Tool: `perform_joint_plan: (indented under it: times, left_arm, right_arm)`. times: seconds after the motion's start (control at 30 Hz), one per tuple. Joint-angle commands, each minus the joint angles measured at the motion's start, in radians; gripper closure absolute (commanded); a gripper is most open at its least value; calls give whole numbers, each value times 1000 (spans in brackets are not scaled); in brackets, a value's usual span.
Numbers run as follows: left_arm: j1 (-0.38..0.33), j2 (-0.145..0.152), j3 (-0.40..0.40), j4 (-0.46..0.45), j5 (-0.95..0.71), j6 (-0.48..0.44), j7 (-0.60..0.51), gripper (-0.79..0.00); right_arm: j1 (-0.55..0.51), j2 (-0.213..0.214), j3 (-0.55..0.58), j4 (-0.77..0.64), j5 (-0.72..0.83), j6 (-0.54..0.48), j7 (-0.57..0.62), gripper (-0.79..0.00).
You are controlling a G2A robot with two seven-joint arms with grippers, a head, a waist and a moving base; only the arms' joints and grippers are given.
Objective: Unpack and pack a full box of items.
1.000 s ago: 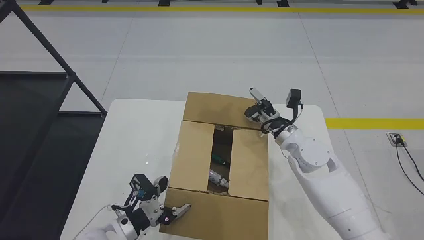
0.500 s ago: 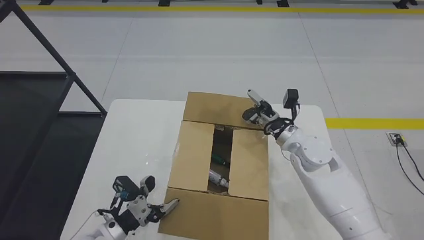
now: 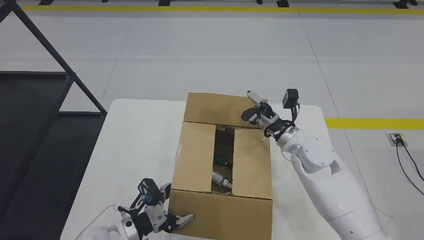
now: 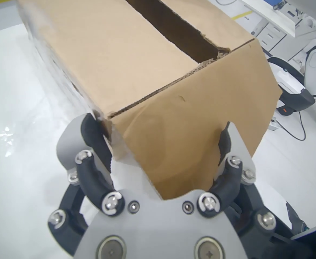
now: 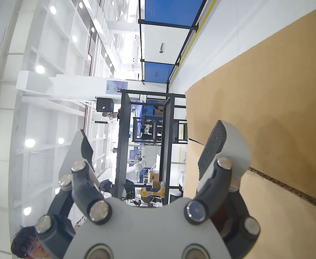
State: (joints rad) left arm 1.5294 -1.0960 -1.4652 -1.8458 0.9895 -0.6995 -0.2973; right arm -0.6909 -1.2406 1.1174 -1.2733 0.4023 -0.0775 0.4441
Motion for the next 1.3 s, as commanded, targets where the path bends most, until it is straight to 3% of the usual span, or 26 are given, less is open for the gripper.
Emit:
perform_joint_plan:
  times: [0.0,0.33,0.57,0.83,1.27]
  left_arm:
    - [0,1,7,-3,5,-11,-3,-785]
    - [-2,5,43,-25,28,-30,-8,-785]
    - [23,8,-16,-9,-10,34,86,-785]
    - [70,8,-100,10,-112,124,180,-785]
    - [70,7,-98,3,-113,131,184,-785]
  right_arm:
    - [-7,1,5,-9,1,0,15,-785]
    - [-9,11,9,-30,-10,45,247,-785]
    - [-2,17,-23,-51,-108,89,355,-785]
    - [-2,17,-23,-53,-111,92,356,-785]
    - [24,5,-109,-27,-216,145,384,-785]
